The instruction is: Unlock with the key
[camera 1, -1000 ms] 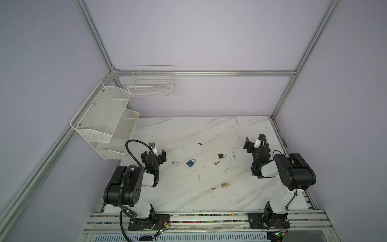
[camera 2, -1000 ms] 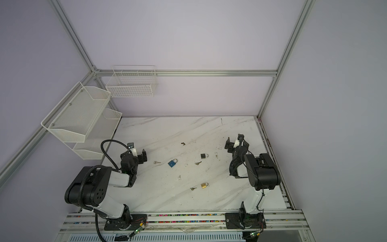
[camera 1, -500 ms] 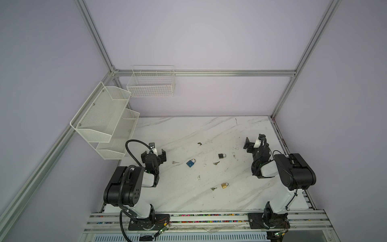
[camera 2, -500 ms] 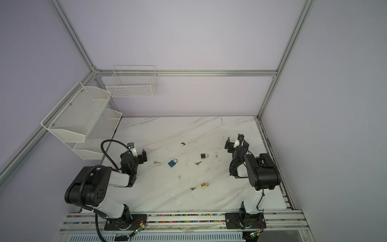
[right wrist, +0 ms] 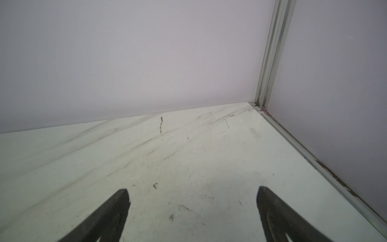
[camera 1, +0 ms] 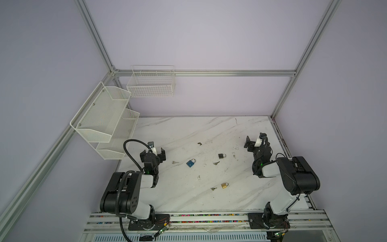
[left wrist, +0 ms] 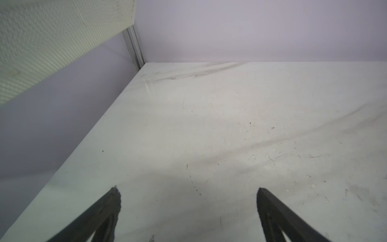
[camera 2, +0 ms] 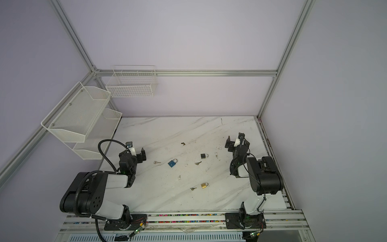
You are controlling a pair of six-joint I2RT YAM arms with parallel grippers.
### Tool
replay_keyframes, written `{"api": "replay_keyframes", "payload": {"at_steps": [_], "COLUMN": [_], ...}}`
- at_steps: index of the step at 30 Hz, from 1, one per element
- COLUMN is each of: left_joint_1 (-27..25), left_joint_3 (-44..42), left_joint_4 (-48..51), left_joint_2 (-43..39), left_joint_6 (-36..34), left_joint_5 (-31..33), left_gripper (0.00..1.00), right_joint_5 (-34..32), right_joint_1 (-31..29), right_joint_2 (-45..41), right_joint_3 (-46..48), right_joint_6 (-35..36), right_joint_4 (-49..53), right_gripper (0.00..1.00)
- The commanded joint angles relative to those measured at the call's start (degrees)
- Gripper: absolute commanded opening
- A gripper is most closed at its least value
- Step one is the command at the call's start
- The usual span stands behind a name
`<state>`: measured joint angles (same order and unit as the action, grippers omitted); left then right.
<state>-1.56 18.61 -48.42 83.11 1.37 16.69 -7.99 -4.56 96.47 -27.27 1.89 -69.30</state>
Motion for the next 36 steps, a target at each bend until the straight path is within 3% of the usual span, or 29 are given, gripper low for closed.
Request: {"api": "replay_keyframes", "payload": {"at_steps": [1, 7, 11, 14, 16, 21, 28, 36], "left_joint_1": [0.29, 0.37, 0.33, 0.47, 0.49, 1.13, 0.93, -4.2], "left_joint_3": [3.21, 5.87, 8.42, 10.08, 9.99, 13.76, 16.65, 18.12], "left_joint_4": [5.93, 17.3, 24.24, 30.49, 32.34, 41.37, 45.75, 50.64], "left_joint_2": [-7.28, -19.04, -24.62, -27.84, -28.95, -29.93, -28.68, -26.8], "left_joint_6": [1.46, 8.25, 18.19, 27.51, 32.26, 36.11, 37.51, 39.61], "left_joint_5": [1.59, -1.59, -0.01, 2.79, 3.72, -2.05, -16.22, -24.83], "left_gripper": [1.0, 1.0, 1.0, 1.0, 1.0, 1.0, 1.0, 1.0], "right_joint_5": [-0.99, -4.31, -9.45, -6.57, -2.18, 2.52, 6.9, 4.14], "right_joint_1": [-0.31, -0.28, -0.2, -0.14, -0.1, -0.19, -2.72, -15.55], "right_joint_2": [-5.03, -12.18, -14.96, -16.9, -17.51, -17.46, -16.72, -13.59], "right_joint_3": [-1.96, -6.49, -11.92, -12.73, -13.08, -18.38, -24.78, -31.64], "right_joint_6": [0.25, -8.97, -24.62, -31.73, -32.34, -32.48, -34.94, -38.53], "right_joint_4": [4.98, 19.26, 35.33, 40.37, 41.37, 52.26, 66.96, 81.36], "right_gripper": [0.98, 0.97, 0.97, 0.97, 0.97, 0.98, 0.98, 0.98]}}
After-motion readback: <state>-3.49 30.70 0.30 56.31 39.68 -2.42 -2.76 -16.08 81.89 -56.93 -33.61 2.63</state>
